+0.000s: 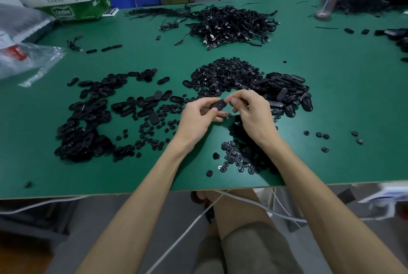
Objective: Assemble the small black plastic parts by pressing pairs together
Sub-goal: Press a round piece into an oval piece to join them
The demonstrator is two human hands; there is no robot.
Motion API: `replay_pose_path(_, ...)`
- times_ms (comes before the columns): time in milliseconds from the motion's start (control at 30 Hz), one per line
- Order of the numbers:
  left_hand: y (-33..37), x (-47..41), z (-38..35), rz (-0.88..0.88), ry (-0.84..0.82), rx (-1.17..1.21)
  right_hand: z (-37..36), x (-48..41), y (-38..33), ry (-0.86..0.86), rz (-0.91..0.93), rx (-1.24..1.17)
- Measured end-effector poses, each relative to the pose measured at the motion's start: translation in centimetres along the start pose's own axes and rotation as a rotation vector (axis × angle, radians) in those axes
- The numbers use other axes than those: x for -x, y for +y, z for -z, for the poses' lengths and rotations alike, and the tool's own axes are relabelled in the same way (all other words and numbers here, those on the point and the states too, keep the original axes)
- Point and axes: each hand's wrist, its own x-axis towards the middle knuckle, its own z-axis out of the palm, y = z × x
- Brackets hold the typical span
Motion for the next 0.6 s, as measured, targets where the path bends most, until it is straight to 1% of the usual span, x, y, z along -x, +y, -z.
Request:
replay_pose_path(133,0.41,0.15,0.21,-0.012,0.014,0.062,-0.06,-0.16,0.04,-0.031,-0.012,-0.018)
replay_pose_path(267,0.69,0.27,0.31,-0.025,0.024,0.093,-0.10,-0.17,0.22,-0.023,-0.003,-0.066)
replay_pose_path(433,0.76,0.37,0.36,0.018,0.086,0.199,0.17,-0.26,0.37,0.025,-0.029,-0.183)
replay_pose_path(600,0.52,0.29,0.28,0.062,0.122,0.226,0.28,-0.28,0.54,-0.006,-0.068,-0.223)
